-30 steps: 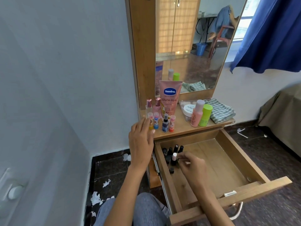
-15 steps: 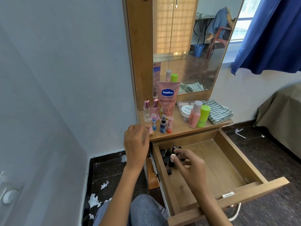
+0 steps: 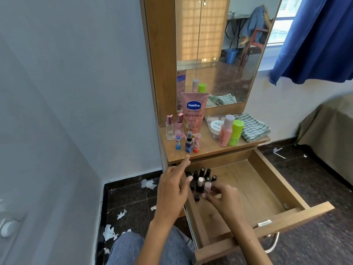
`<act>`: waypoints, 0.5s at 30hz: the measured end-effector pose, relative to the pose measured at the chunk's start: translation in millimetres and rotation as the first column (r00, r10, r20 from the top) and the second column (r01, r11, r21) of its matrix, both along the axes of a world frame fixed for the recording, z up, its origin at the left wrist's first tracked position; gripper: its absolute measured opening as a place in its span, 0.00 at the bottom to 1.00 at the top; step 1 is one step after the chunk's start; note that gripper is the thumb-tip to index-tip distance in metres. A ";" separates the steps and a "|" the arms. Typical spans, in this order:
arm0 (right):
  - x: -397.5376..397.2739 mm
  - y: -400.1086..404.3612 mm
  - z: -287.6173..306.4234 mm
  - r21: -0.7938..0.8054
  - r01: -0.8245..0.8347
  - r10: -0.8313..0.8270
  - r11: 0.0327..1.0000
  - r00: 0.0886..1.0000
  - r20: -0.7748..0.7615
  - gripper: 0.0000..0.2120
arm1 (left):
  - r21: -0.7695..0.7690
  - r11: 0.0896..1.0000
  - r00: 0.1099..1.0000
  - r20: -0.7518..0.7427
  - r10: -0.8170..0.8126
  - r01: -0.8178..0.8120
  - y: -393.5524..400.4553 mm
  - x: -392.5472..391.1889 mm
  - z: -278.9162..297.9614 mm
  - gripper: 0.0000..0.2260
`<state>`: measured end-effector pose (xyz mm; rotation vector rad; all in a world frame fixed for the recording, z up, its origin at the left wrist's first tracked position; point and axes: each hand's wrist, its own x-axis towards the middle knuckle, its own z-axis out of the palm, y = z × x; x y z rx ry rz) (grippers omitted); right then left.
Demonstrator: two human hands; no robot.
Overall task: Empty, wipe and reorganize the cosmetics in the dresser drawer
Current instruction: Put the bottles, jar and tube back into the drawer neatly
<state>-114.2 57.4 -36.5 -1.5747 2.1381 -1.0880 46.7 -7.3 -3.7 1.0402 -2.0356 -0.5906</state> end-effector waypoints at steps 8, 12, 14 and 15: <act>6.2 -15.8 -13.0 0.354 0.029 -0.002 0.935 0.997 -0.075 0.06 | 0.038 0.995 0.996 -0.010 0.092 -0.092 0.5 9.7 -4.7 0.19; 8.2 -18.9 -13.8 0.356 0.017 0.023 0.934 0.994 -0.108 0.10 | 0.041 0.994 0.994 -0.021 0.106 -0.105 -1.4 7.0 -5.1 0.18; 8.3 -18.0 -13.2 0.349 0.000 0.034 0.937 0.995 -0.093 0.12 | 0.029 0.993 0.993 -0.029 0.115 -0.114 -3.4 5.2 -4.7 0.18; 8.6 -16.7 -11.6 0.344 -0.003 0.036 0.939 0.995 -0.089 0.11 | 0.016 0.993 0.992 -0.041 0.121 -0.120 -4.8 4.0 -4.0 0.18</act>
